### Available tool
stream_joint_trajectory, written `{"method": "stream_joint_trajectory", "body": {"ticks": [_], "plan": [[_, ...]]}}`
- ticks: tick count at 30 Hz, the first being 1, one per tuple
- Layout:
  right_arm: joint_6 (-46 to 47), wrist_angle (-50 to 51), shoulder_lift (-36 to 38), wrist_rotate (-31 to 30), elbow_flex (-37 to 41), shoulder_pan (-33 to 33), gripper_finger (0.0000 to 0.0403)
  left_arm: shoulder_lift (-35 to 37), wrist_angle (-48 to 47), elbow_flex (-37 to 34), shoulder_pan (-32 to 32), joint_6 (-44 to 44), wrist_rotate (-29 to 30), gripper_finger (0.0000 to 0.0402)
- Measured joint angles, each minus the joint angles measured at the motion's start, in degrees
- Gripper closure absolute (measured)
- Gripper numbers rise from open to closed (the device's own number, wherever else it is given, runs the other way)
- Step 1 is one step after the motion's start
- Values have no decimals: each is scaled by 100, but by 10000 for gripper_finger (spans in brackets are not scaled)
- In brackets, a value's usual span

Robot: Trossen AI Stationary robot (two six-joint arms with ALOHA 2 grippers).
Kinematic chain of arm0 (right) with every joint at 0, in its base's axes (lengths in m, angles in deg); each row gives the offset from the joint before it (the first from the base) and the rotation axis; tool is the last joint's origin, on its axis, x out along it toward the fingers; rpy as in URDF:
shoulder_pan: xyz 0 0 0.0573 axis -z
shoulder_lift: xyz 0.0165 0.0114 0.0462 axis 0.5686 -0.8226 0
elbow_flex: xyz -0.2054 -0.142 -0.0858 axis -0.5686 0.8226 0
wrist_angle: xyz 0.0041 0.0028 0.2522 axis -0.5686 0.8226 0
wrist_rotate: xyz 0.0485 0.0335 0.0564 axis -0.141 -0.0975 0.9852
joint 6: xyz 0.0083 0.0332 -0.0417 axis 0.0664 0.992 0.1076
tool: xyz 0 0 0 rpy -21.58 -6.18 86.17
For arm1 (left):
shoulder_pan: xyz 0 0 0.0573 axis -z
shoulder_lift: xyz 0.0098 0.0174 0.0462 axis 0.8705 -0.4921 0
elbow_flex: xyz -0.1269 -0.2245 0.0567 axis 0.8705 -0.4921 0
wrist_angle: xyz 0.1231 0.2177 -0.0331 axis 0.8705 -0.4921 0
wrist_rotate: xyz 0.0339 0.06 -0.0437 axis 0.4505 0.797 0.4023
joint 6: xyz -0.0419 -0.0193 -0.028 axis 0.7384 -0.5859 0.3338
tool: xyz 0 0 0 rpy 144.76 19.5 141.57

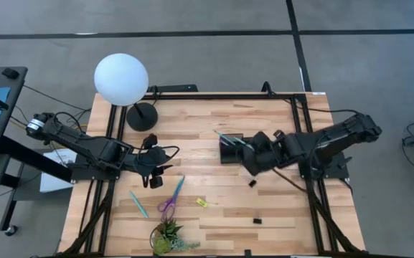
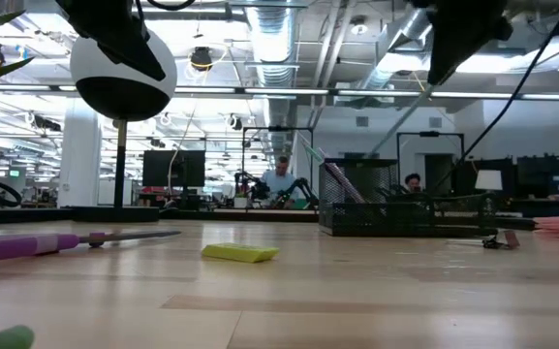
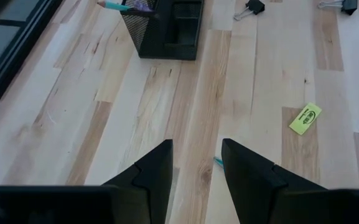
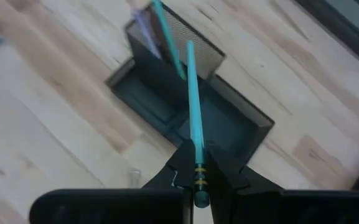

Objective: Pick and place office supplies into organizer
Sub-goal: Put the blue pencil into the black desk organizer, then put the blue pen into the black desk organizer

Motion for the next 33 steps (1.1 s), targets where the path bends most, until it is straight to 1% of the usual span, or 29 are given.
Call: {"method": "stream_joint_trajectory", "body": {"ticks": [5,13,18,23,26,29,31,33], "plan": [[-580,-88,2,560,-4,548,392,0,-10,0,0,-9,12,267],[-1239,-136,2,1561,-4,1198,391,0,-127,0,-2,-46,33,267],[-1693,-170,2,1779,-4,1611,388,0,-130,0,-2,-46,39,267],[-1851,-167,2,2019,-4,2095,358,0,-142,0,-2,-64,41,267],[-2049,-168,2,2037,-4,2330,342,0,-145,0,-1,-162,41,267],[-2149,-217,2,2144,-4,2511,330,0,-145,0,-1,-195,42,267],[-2190,-346,2,2304,-4,2597,321,0,-145,0,0,-196,43,267],[-2370,-538,2,2332,-4,2627,311,0,-145,0,-2,-197,44,267]]}}
